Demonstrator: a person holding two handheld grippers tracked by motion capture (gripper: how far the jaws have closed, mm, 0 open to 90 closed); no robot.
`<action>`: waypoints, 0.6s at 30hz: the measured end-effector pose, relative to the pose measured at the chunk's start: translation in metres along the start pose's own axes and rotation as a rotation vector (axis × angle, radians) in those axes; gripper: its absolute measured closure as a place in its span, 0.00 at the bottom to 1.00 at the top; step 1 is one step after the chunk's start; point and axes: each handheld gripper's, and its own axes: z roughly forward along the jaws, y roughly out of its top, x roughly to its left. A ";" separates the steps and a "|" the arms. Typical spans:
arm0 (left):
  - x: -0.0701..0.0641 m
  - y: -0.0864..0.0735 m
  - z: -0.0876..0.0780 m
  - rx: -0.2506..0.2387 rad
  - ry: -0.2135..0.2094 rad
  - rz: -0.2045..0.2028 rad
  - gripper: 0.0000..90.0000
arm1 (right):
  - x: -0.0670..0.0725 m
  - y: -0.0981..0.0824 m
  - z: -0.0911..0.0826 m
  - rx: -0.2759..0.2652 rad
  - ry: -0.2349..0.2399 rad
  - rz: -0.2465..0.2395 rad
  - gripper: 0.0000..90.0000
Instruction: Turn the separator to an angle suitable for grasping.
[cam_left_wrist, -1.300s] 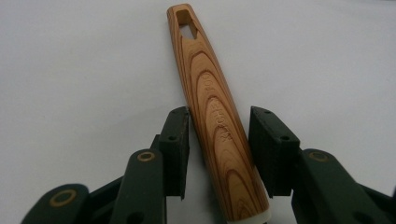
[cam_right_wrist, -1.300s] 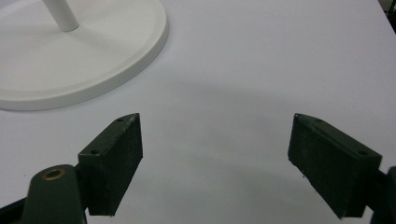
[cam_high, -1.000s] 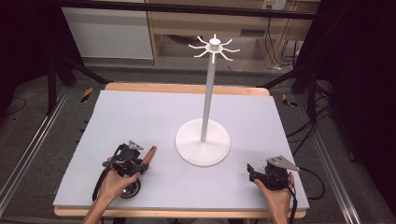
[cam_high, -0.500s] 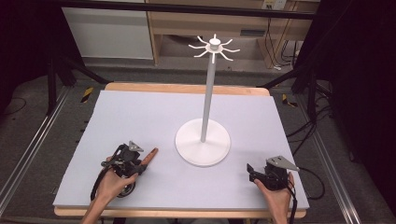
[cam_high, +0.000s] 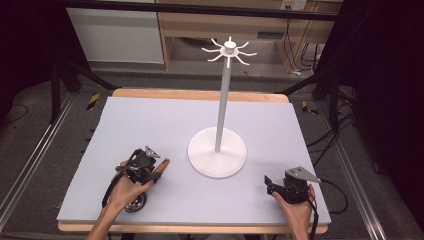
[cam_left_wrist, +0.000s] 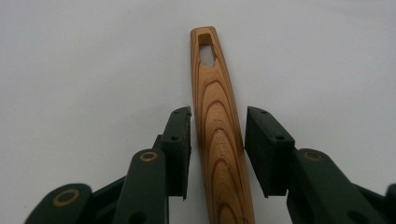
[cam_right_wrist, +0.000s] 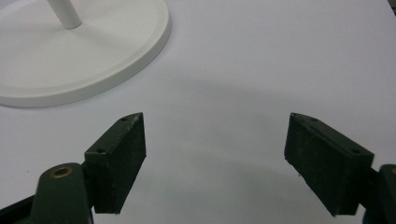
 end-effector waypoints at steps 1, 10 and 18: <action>0.000 0.001 0.001 0.003 0.000 0.000 0.69 | 0.000 0.000 0.000 0.001 0.001 -0.002 0.23; 0.003 0.003 0.007 0.028 -0.025 -0.005 0.70 | -0.001 0.000 0.001 0.003 0.002 -0.007 0.24; 0.005 0.006 0.007 0.054 -0.036 -0.018 0.70 | -0.001 0.000 0.002 0.009 0.008 -0.004 0.24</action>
